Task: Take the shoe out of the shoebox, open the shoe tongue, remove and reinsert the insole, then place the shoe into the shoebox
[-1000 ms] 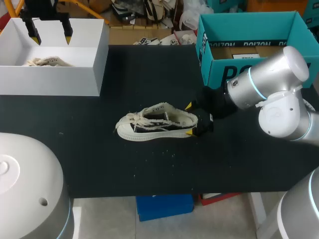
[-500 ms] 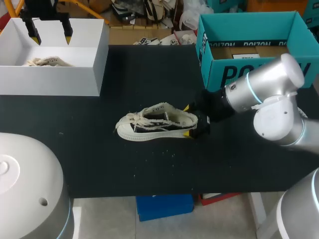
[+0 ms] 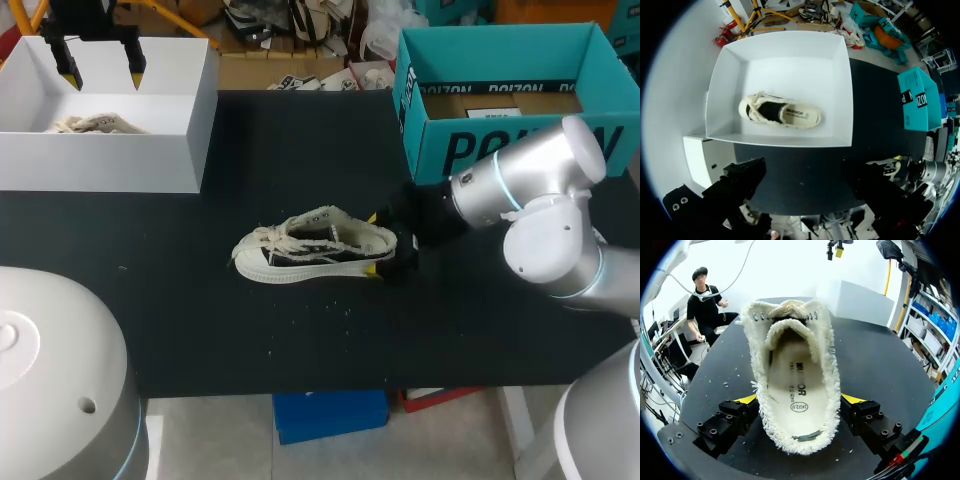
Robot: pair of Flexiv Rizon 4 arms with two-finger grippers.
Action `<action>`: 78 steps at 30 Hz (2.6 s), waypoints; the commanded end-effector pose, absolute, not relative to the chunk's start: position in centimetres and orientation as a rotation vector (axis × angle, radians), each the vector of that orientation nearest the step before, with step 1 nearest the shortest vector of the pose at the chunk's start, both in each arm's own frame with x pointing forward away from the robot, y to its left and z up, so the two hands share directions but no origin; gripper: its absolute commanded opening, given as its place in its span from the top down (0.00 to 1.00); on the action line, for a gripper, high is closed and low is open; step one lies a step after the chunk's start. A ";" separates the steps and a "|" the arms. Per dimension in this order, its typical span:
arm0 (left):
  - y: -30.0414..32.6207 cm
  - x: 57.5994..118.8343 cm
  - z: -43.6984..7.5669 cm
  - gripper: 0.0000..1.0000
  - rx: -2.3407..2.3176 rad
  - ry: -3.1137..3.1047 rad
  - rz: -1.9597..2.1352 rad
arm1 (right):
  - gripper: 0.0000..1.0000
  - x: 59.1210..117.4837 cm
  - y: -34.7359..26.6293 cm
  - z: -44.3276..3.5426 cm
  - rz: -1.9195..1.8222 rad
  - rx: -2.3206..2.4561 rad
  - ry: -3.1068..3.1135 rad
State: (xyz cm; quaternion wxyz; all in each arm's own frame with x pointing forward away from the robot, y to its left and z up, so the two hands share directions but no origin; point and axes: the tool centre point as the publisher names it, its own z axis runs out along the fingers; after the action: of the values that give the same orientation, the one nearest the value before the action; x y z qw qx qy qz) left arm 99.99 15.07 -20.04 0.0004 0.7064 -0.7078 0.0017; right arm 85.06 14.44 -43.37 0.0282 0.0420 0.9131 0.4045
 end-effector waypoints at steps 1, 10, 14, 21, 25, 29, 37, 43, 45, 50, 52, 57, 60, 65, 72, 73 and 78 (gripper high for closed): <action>15.0 100.0 -20.0 0.00 2.220 -2.222 0.002 | 0.00 85.0 14.5 -44.2 1.293 0.131 2.791; 15.0 100.0 -20.0 0.00 2.220 -2.222 0.002 | 0.00 85.0 14.2 -44.2 1.327 0.106 2.782; 15.0 100.0 -20.0 0.00 2.220 -2.222 0.002 | 0.00 85.2 14.1 -44.2 1.359 0.091 2.773; 15.0 100.0 -20.0 0.00 2.220 -2.222 0.002 | 0.00 85.3 14.0 -44.4 1.416 0.084 2.768; 15.0 100.0 -20.0 0.00 2.220 -2.222 0.002 | 0.00 85.4 14.1 -44.5 1.424 0.077 2.769; 15.0 100.0 -20.0 0.00 2.220 -2.222 0.002 | 0.60 85.5 14.1 -44.5 1.428 0.060 2.772; 15.0 100.0 -20.0 0.00 2.220 -2.222 0.002 | 1.00 85.5 14.4 -44.3 1.421 0.025 2.786; 15.0 100.0 -20.0 0.00 2.220 -2.222 0.002 | 1.00 85.5 14.4 -44.3 1.421 0.025 2.786; 15.0 100.0 -20.0 0.00 2.220 -2.222 0.002 | 1.00 85.5 14.4 -44.3 1.421 0.025 2.786; 15.0 100.0 -20.0 0.00 2.220 -2.222 0.002 | 1.00 85.5 14.4 -44.3 1.421 0.025 2.786; 15.0 100.0 -20.0 0.00 2.220 -2.222 0.002 | 1.00 85.5 14.4 -44.3 1.421 0.025 2.786; 15.0 100.0 -20.0 0.00 2.220 -2.222 0.002 | 1.00 85.5 14.4 -44.3 1.421 0.025 2.786; 15.0 100.0 -20.0 0.00 2.220 -2.222 0.002 | 1.00 85.5 14.4 -44.3 1.421 0.025 2.786; 15.0 100.0 -20.0 0.00 2.220 -2.222 0.002 | 1.00 85.5 14.4 -44.3 1.421 0.025 2.786; 15.0 100.0 -20.0 0.00 2.220 -2.222 0.002 | 1.00 85.5 14.4 -44.3 1.421 0.025 2.786; 15.0 100.0 -20.0 0.00 2.220 -2.222 0.002 | 1.00 85.5 14.4 -44.3 1.421 0.025 2.786; 12.8 99.2 -19.7 0.00 2.253 -2.196 -0.065 | 1.00 85.5 14.4 -44.3 1.421 0.025 2.786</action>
State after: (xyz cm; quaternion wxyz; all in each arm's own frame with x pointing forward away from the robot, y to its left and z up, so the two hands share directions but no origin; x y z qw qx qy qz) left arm 99.16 13.99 -20.02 0.0038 0.7155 -0.6986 -0.0096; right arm 85.43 14.18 -44.24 0.0067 0.0070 0.8903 0.4552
